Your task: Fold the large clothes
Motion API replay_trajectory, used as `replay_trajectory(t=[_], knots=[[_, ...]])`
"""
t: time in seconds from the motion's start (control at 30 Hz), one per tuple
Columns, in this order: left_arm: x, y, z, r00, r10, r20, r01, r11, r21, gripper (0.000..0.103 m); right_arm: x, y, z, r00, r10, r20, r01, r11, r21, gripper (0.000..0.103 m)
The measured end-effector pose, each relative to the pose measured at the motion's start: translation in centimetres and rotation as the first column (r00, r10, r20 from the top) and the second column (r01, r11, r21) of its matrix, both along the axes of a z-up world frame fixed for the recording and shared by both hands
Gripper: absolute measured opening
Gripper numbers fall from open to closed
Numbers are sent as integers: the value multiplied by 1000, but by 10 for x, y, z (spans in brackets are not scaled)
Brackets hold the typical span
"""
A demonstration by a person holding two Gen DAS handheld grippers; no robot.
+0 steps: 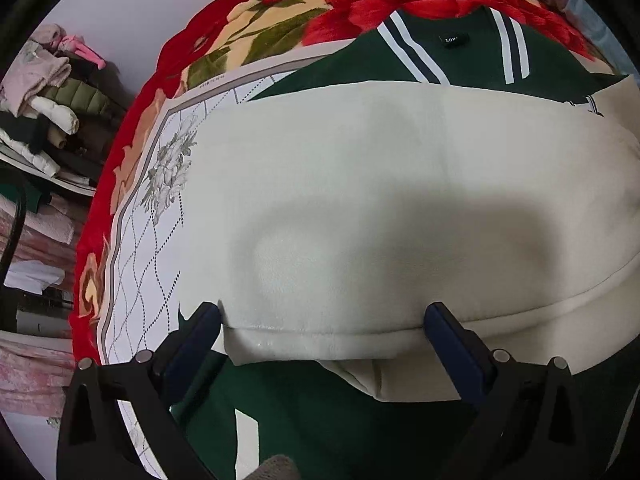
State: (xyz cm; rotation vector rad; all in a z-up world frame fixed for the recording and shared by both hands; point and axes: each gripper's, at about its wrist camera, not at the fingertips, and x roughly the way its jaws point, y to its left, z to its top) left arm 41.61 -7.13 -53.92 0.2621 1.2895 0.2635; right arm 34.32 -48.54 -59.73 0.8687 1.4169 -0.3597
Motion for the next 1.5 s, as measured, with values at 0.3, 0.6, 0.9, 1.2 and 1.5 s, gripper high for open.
replay_trajectory(t=[0.3,0.6,0.9,1.2,1.5], knots=[[-12,-1,8,1000,0,19,0,1000,7,103,36,65,30,902,424,-83,-425,834,-351,44],[-69,43,22,996,80,-36,-80,997,-5,103,-6,98,73,972,229,-61,-237,941,-241,49],[-160,117,10,976,163,-142,-153,985,81,103,-128,280,13,938,345,-27,-309,869,387,62],[-191,157,17,973,179,-148,-171,983,67,103,-158,373,16,884,465,-53,-452,878,156,8],[-211,186,-27,931,217,-293,-306,901,-307,103,-157,364,21,864,484,-137,-460,871,174,36]])
